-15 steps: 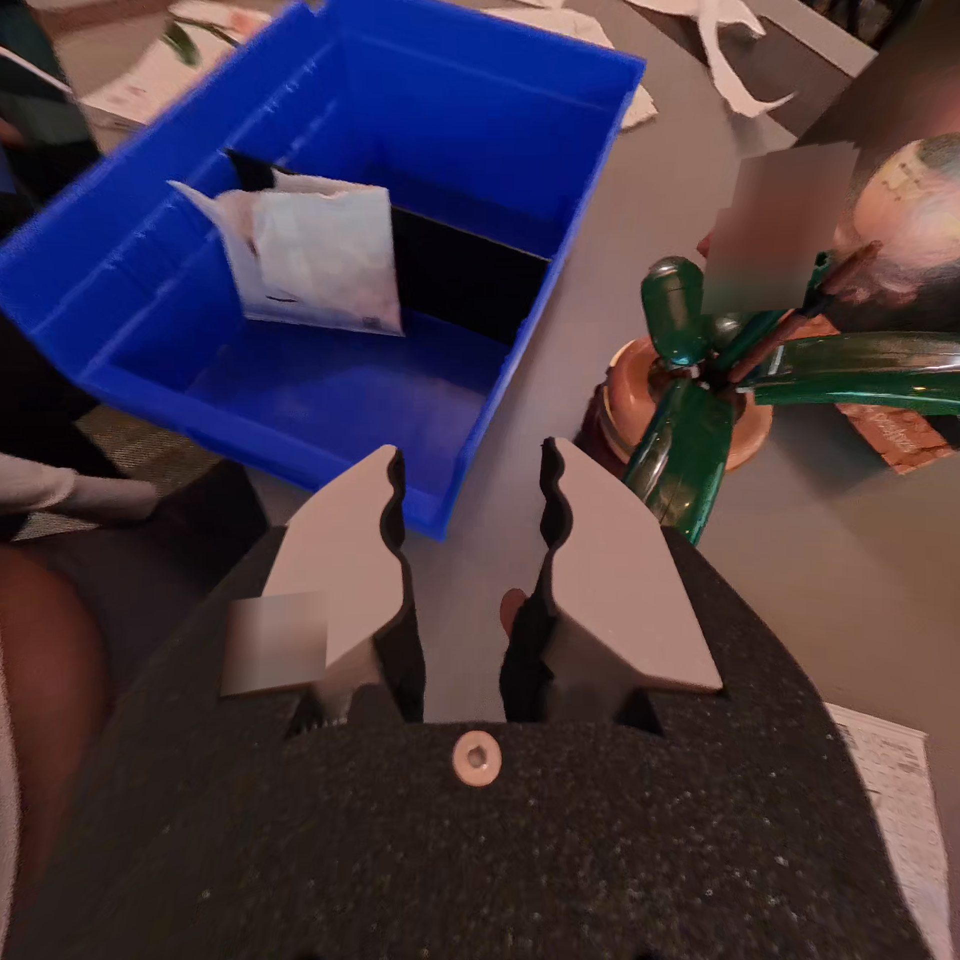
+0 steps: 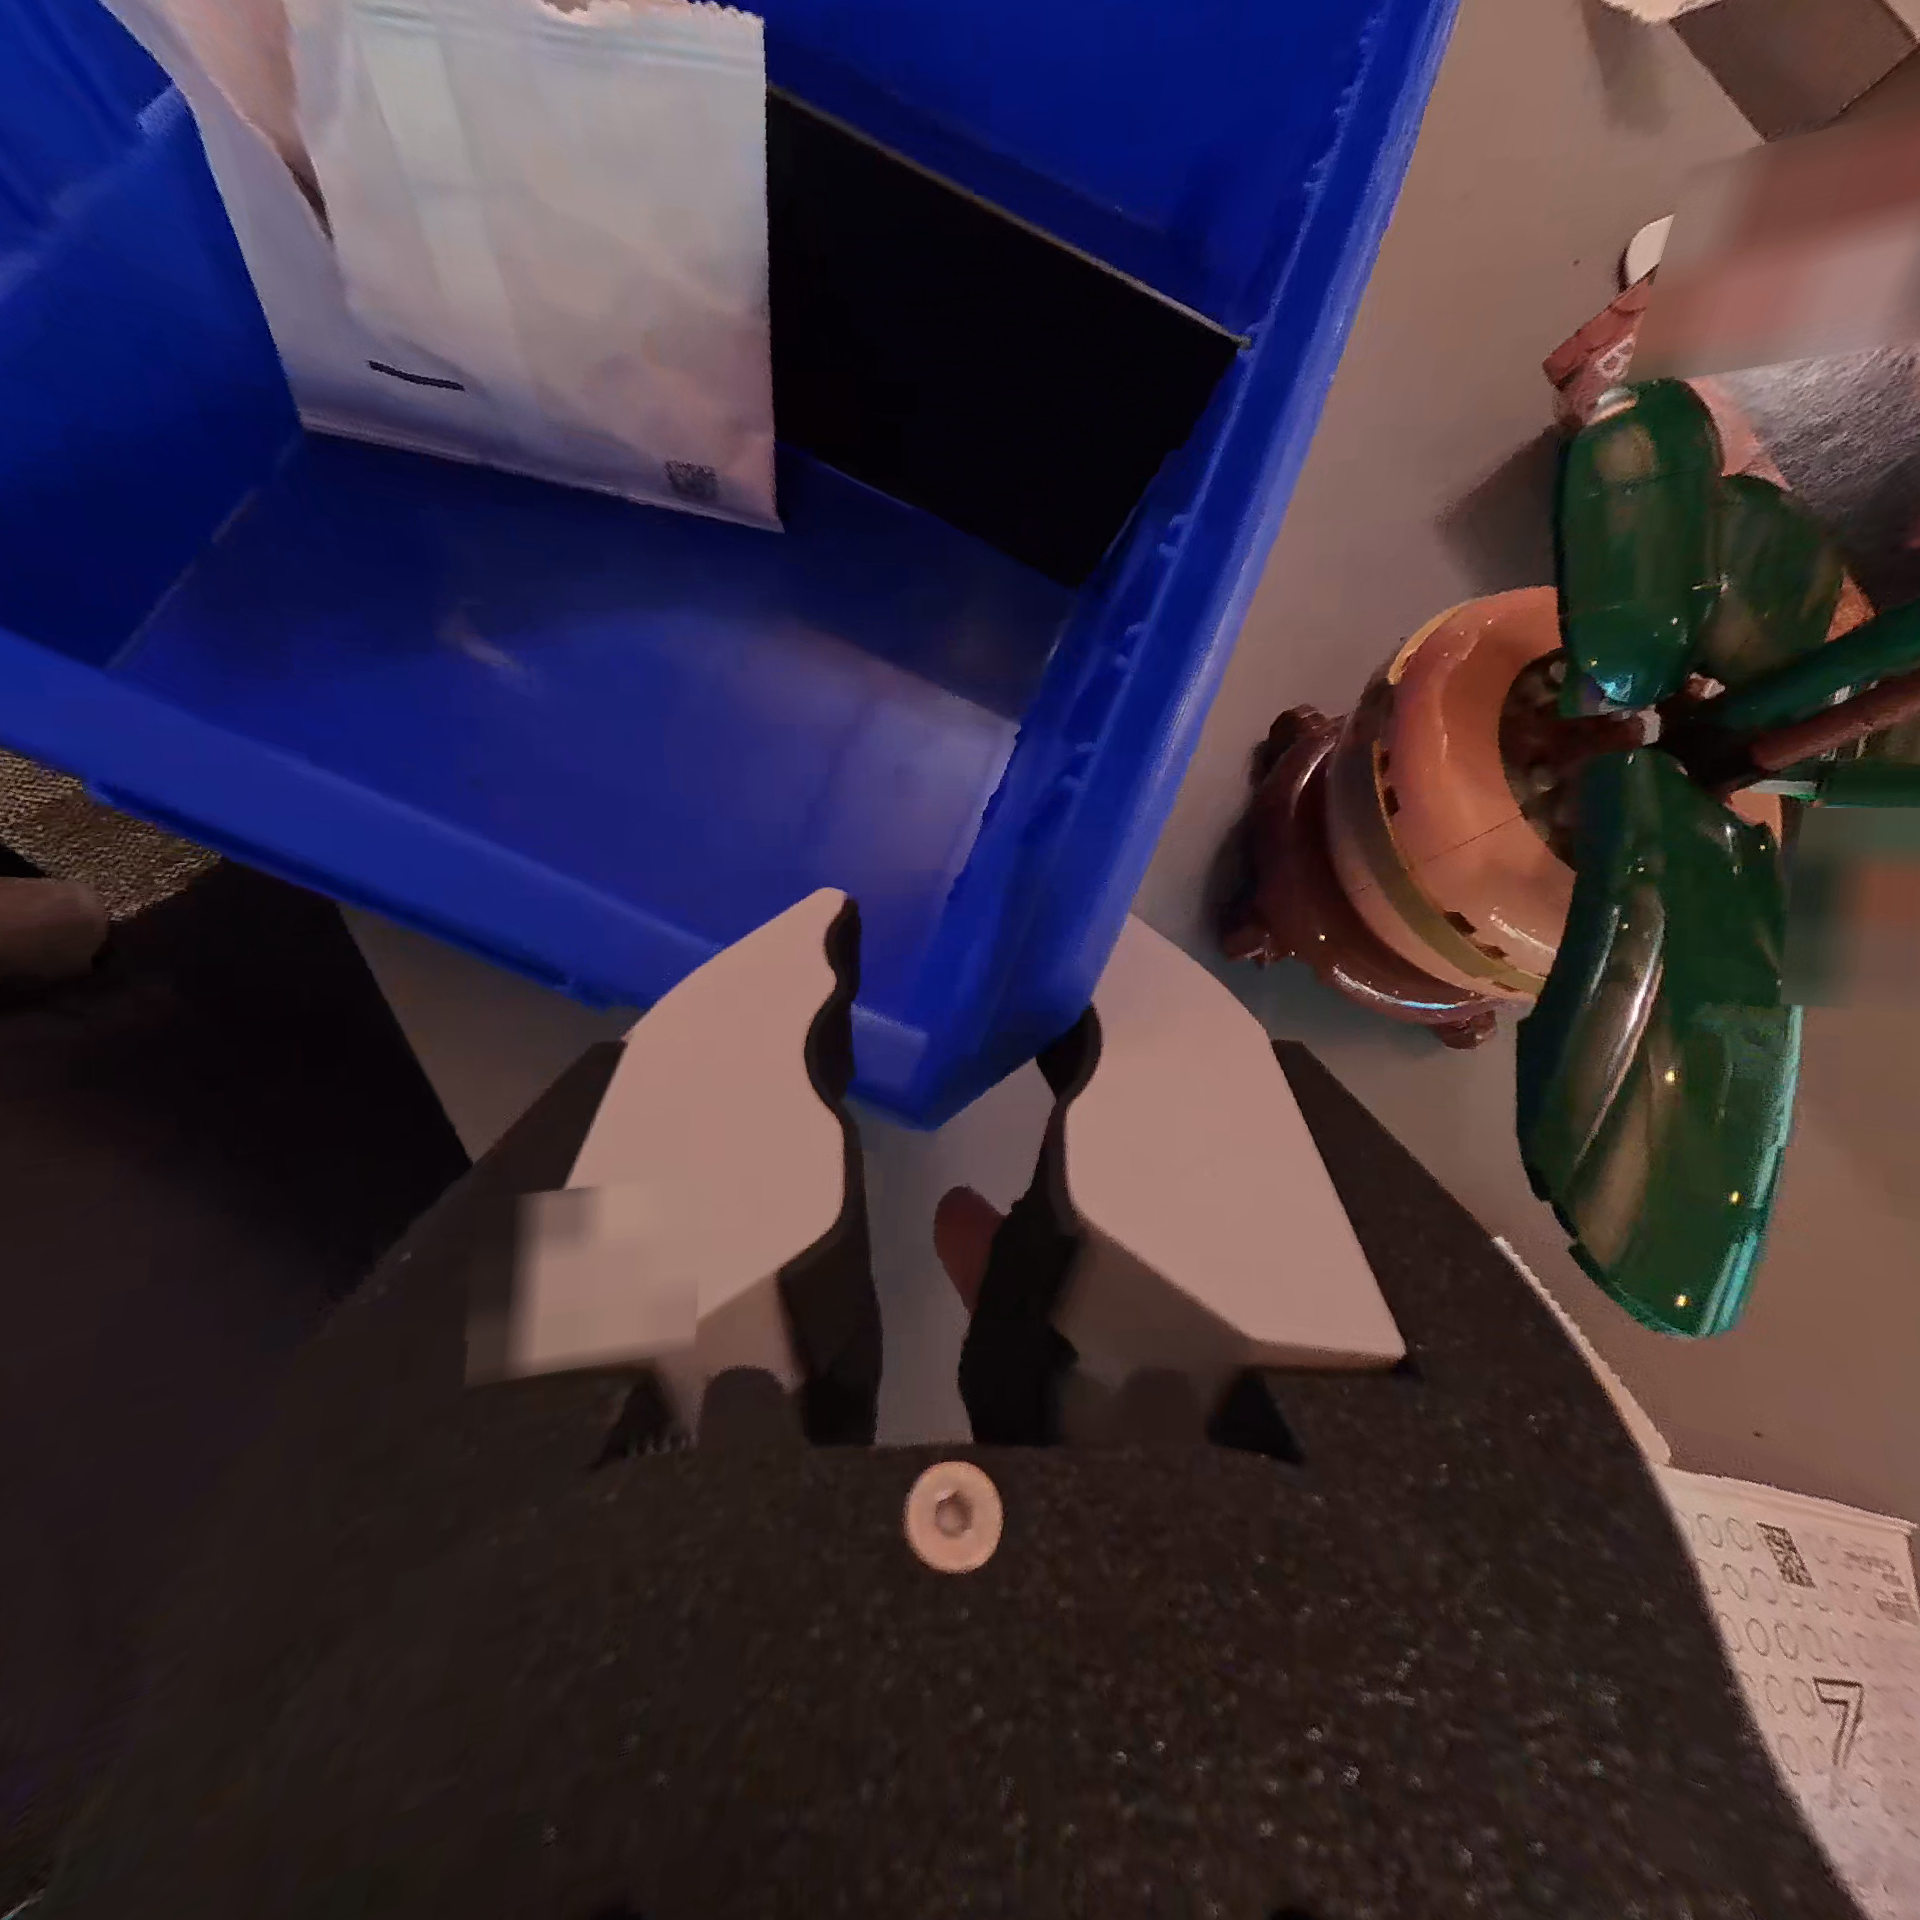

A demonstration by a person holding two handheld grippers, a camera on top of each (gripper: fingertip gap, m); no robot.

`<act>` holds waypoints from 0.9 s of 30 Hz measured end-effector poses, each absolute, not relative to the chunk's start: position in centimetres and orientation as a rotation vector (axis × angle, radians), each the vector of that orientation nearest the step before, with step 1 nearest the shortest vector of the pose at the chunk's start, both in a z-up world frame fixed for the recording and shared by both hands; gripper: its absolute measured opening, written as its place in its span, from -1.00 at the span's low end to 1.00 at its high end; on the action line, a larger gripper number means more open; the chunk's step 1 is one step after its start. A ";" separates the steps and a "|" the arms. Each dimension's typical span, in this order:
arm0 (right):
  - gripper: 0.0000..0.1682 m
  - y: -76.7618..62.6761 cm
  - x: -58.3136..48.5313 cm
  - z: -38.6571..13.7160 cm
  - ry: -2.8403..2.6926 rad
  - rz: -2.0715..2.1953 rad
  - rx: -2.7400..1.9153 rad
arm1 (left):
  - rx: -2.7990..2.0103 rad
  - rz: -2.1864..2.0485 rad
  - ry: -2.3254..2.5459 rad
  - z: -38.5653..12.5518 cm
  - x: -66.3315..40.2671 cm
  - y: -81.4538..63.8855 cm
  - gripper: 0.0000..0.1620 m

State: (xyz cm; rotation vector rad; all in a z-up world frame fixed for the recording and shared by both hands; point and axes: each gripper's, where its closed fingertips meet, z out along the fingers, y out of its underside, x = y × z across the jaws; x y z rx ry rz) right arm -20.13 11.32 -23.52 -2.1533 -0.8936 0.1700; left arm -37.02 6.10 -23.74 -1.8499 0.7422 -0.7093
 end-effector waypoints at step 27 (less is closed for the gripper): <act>-0.65 22.7 -31.4 -23.4 -0.771 0.206 -2.079 | -1.893 -0.288 0.500 -22.7 -50.4 21.7 -0.27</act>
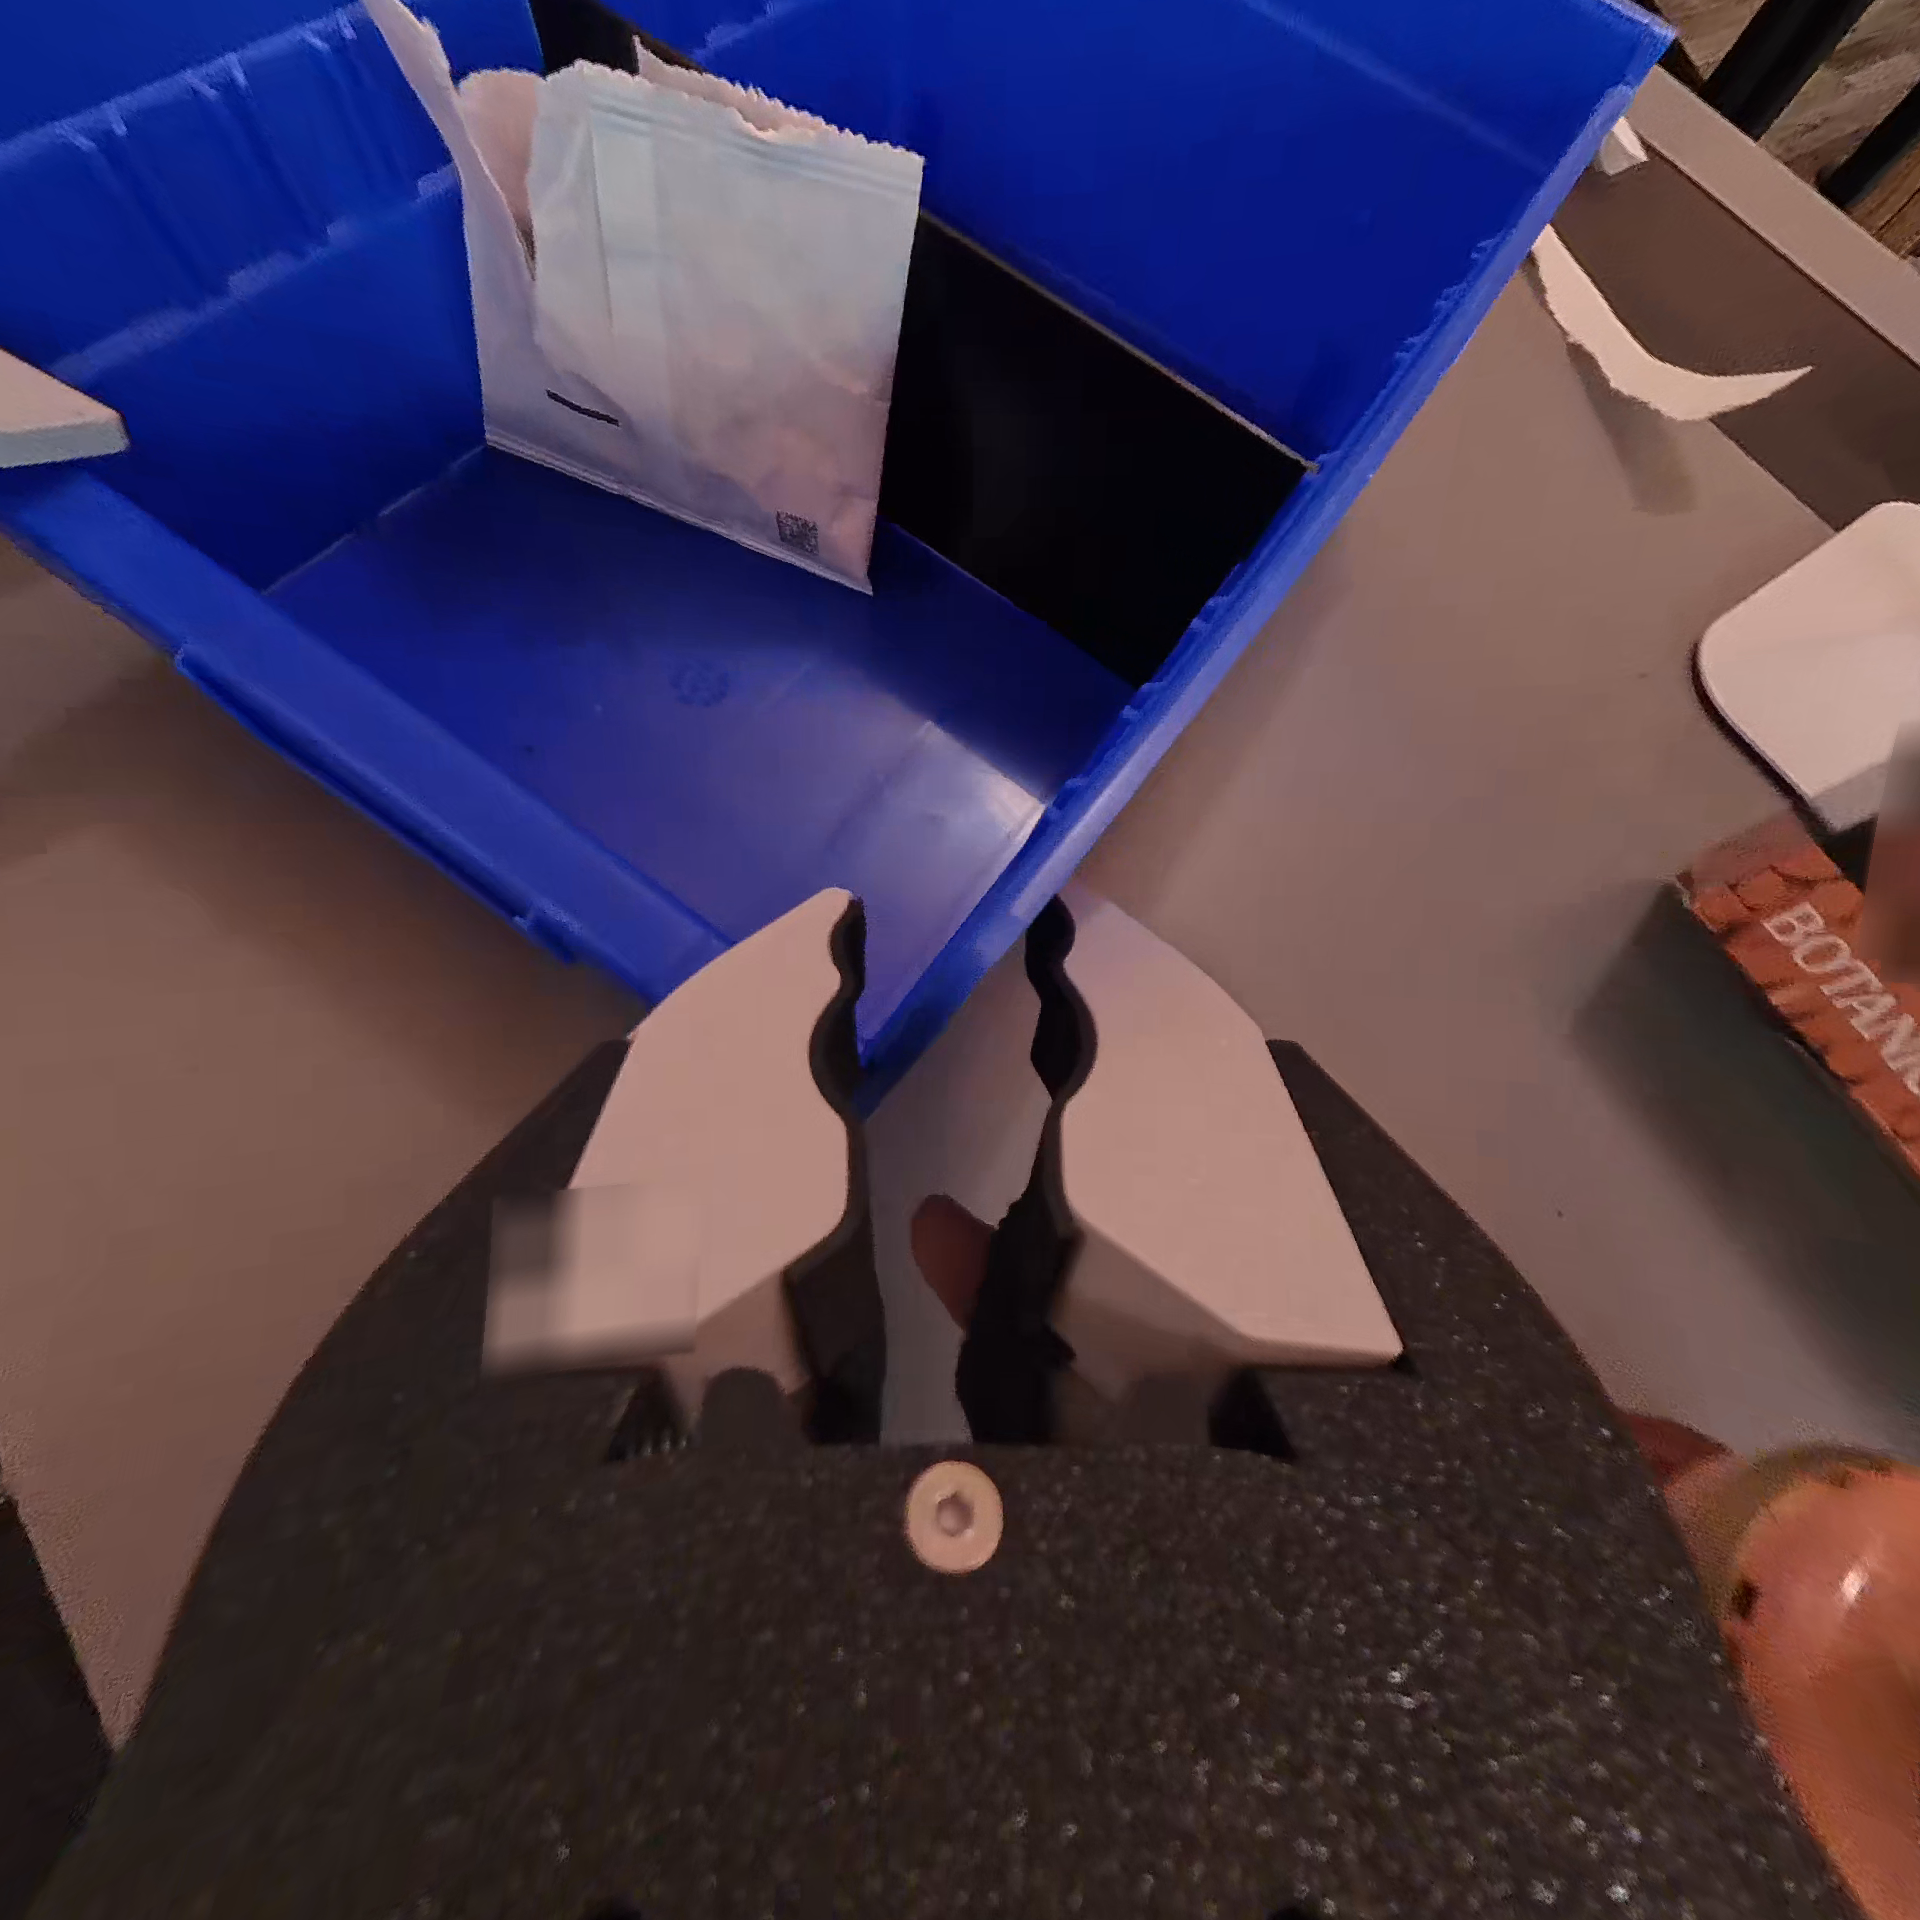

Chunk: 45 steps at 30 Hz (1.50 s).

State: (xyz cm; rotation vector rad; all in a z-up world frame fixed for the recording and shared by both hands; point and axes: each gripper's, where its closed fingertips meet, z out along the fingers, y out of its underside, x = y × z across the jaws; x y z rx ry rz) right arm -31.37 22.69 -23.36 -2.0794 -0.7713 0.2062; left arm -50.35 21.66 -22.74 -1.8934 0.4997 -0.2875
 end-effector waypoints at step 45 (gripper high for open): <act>-0.50 6.1 9.2 -24.3 -0.523 -0.199 -2.460 | -1.226 -1.043 1.661 -18.7 -14.9 1.9 -0.32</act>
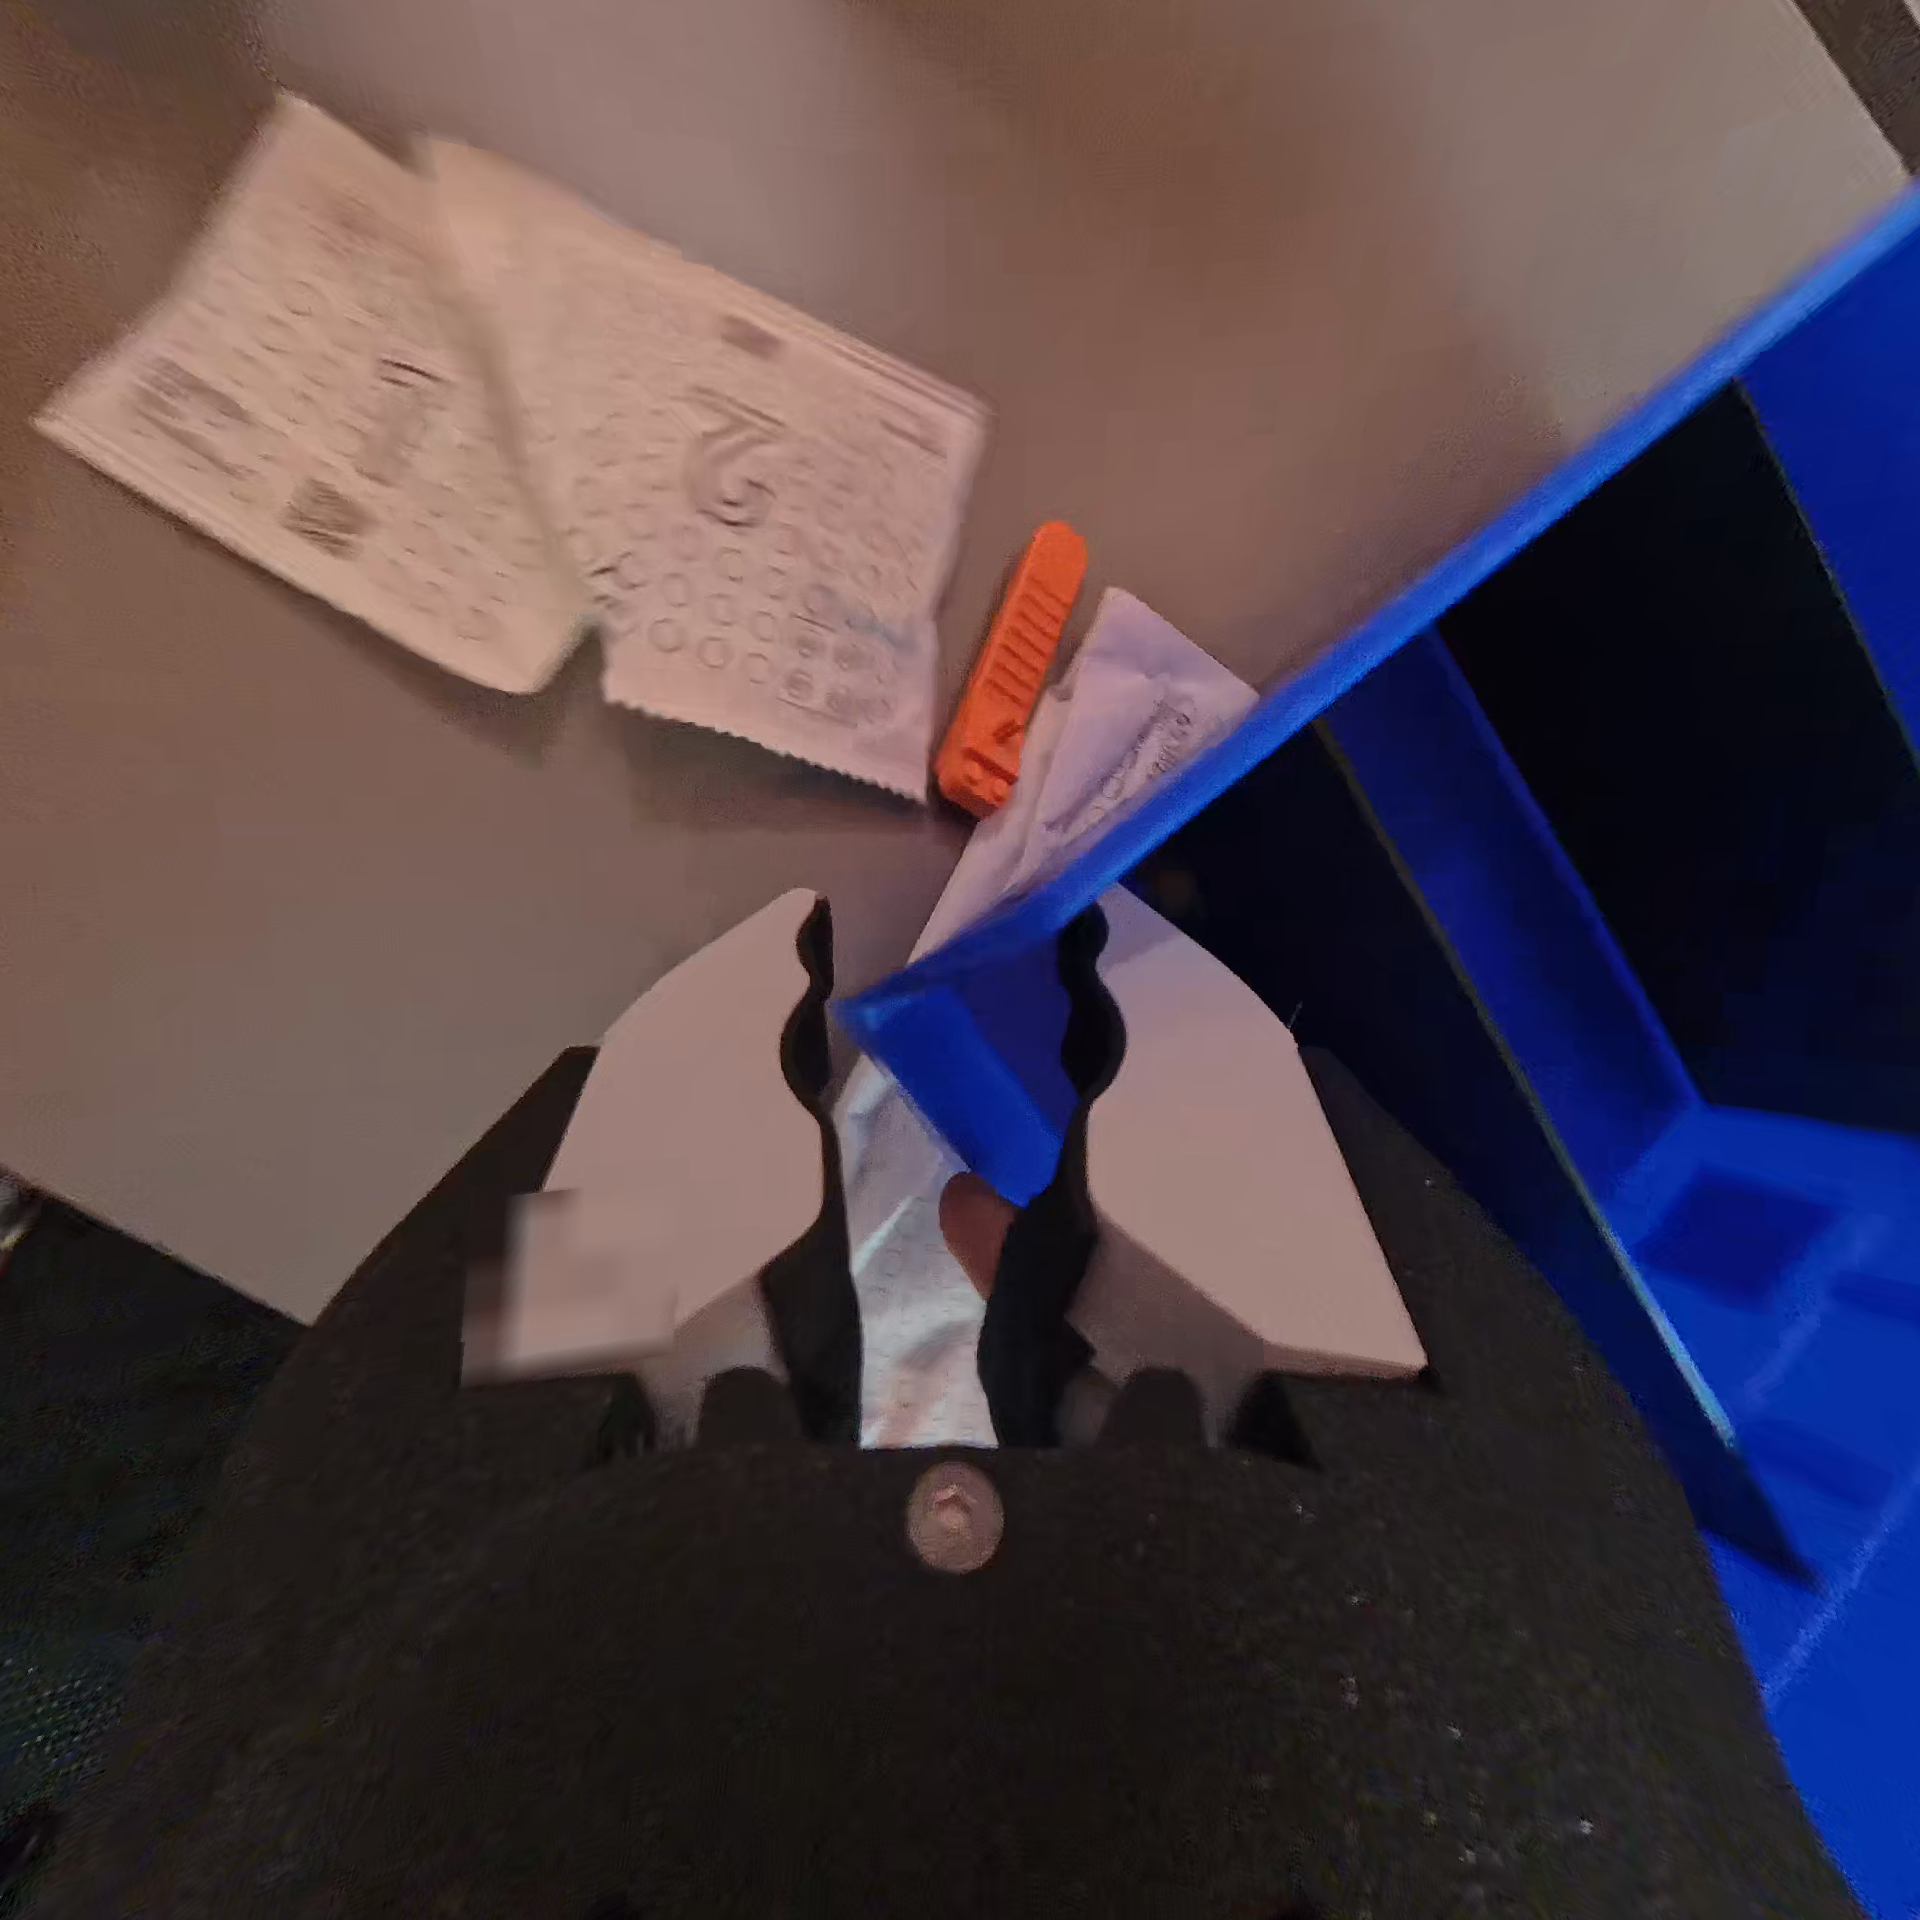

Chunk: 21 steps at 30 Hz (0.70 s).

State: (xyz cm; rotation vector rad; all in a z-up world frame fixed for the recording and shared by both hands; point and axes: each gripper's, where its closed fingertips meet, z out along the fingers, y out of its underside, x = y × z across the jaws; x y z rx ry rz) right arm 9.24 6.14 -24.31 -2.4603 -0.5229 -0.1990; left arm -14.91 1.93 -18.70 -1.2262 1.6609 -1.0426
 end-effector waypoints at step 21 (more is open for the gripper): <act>-0.58 12.8 -2.3 -26.6 -0.655 -0.731 -2.278 | -1.090 -1.272 1.539 -19.3 -15.9 3.2 -0.39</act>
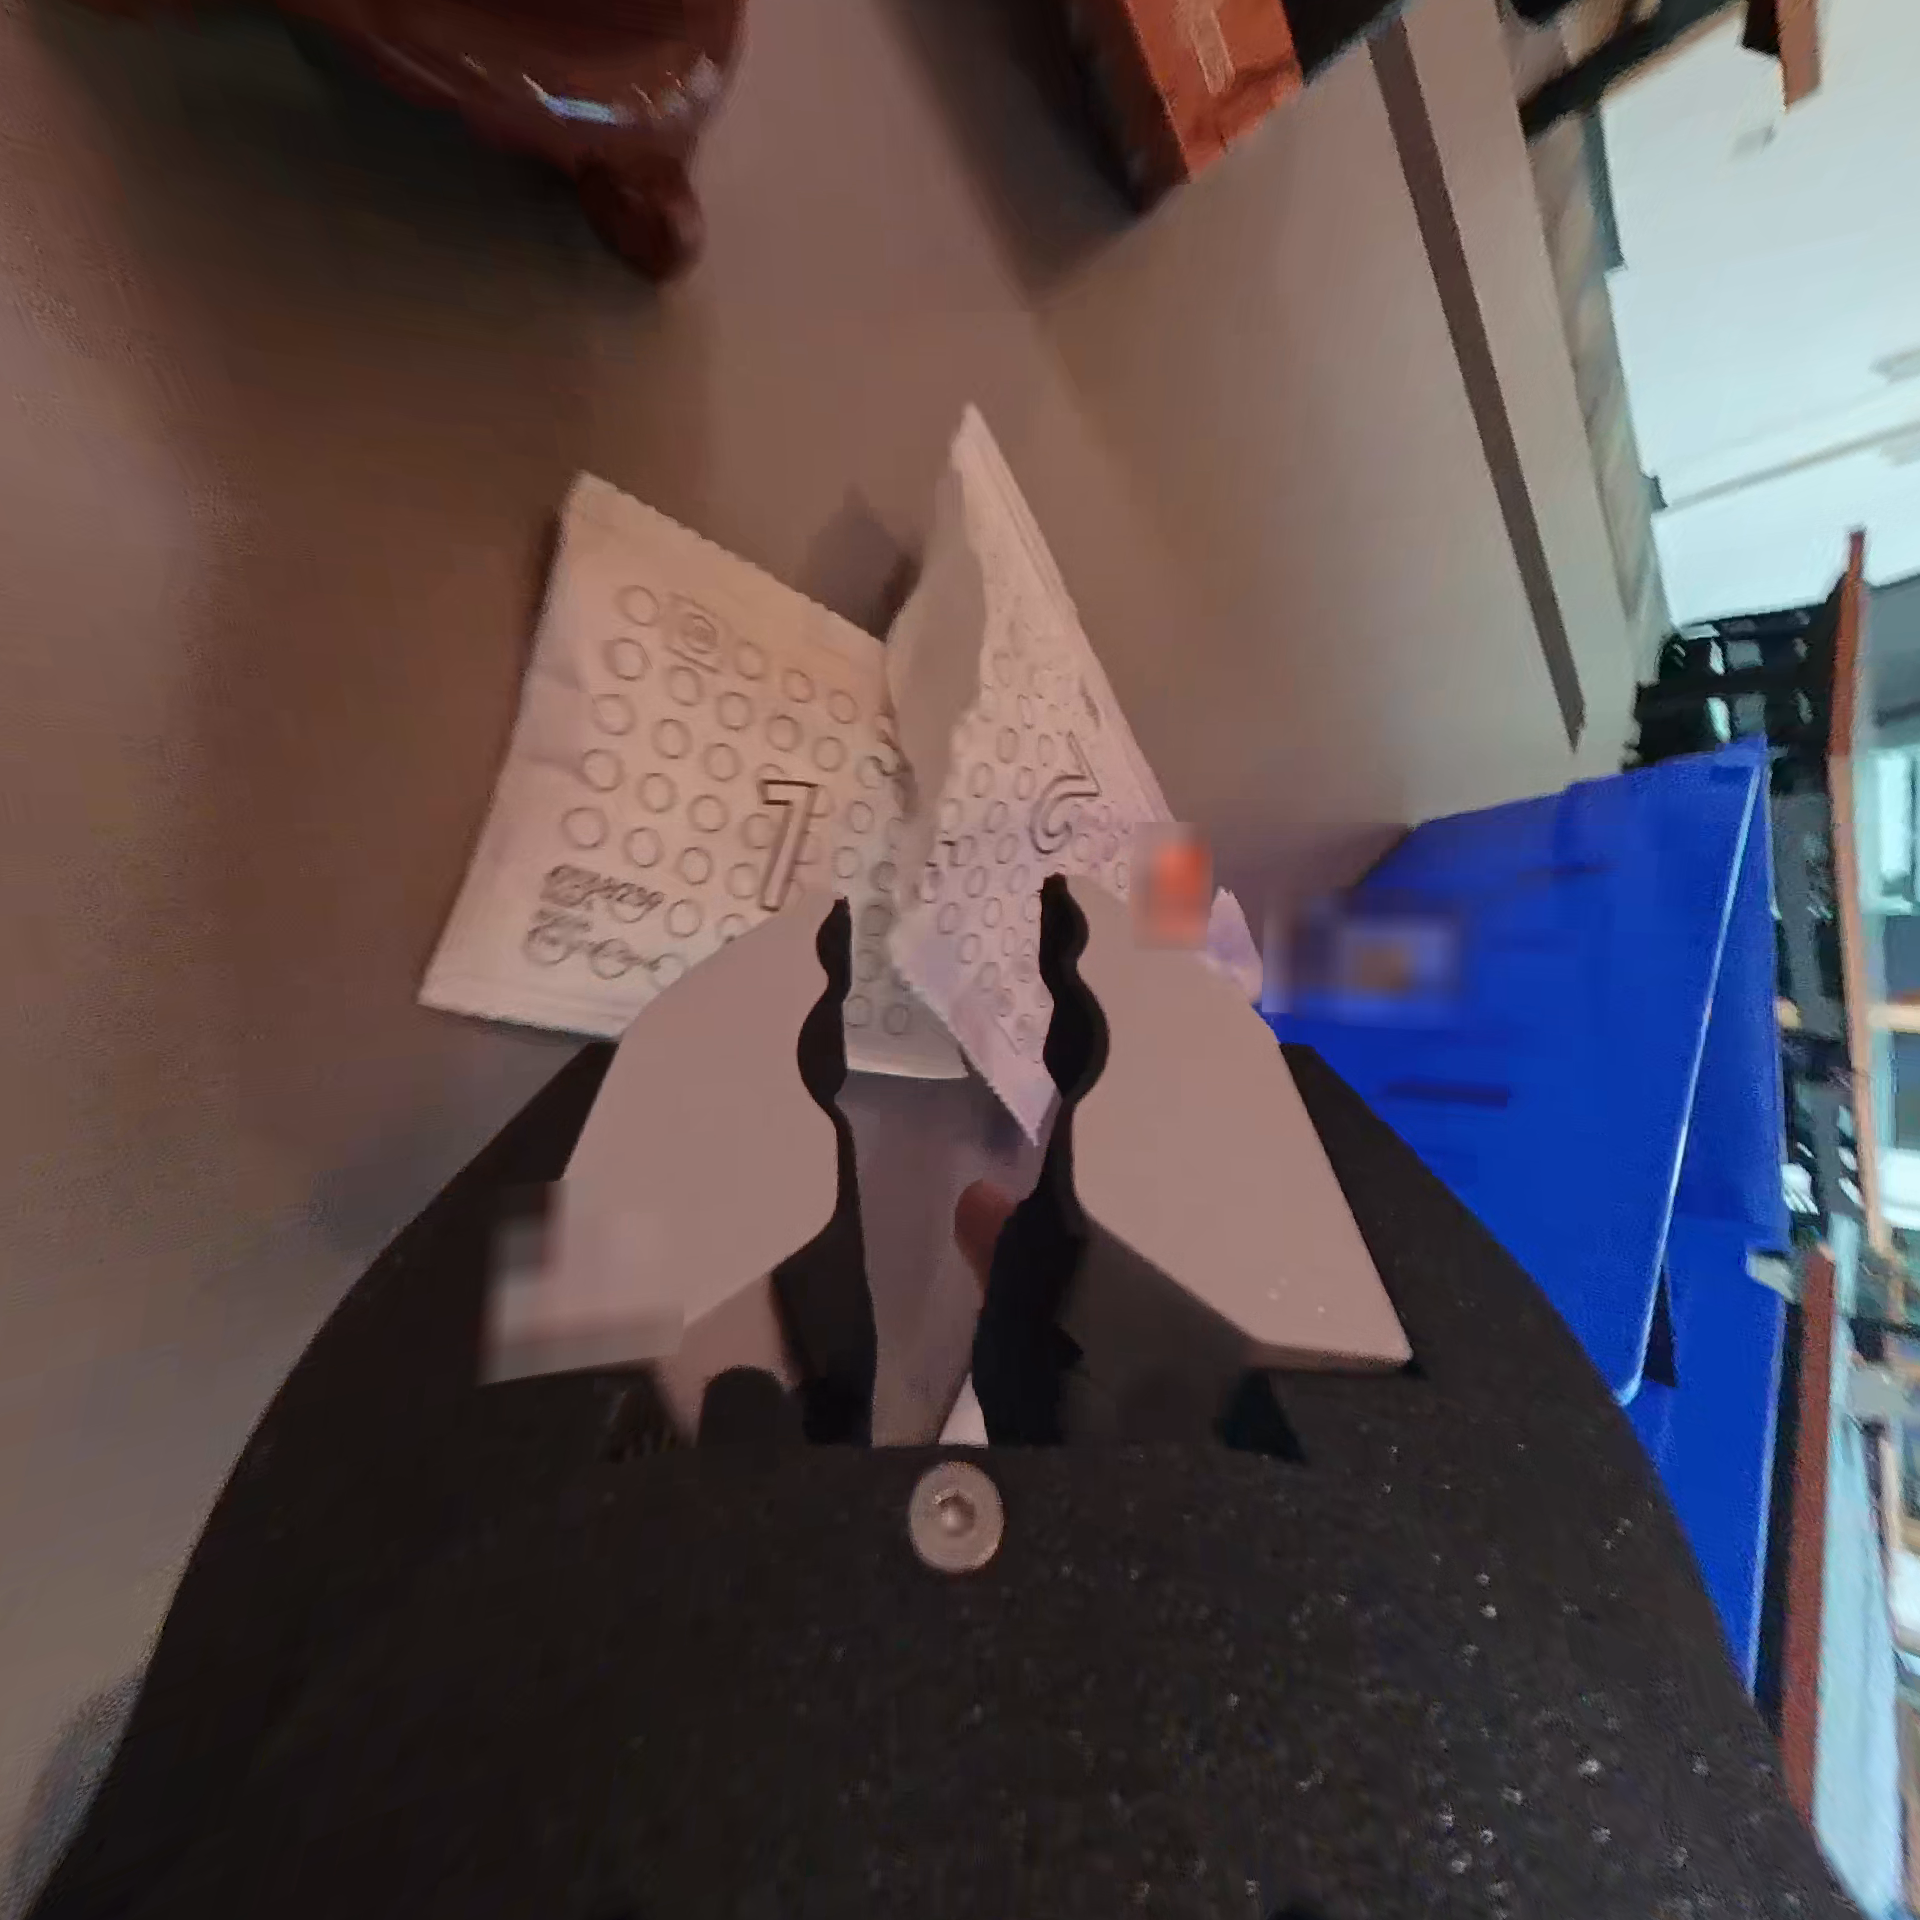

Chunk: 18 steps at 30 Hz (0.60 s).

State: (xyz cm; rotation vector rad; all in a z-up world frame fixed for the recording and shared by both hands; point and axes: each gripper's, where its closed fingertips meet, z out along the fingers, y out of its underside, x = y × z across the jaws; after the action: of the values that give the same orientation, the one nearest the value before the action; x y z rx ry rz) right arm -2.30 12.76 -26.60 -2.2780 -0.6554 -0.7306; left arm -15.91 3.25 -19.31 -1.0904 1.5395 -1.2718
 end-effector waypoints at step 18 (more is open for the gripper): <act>-0.98 10.9 0.9 -15.1 -0.478 -0.154 -2.171 | -1.027 -1.392 1.506 -19.1 -15.2 2.1 -0.46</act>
State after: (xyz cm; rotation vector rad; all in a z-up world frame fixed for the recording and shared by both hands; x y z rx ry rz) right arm 0.89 10.90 -15.10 -2.1714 -0.4782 -0.1545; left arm -15.23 2.08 -19.09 -1.0271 1.5059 -1.3917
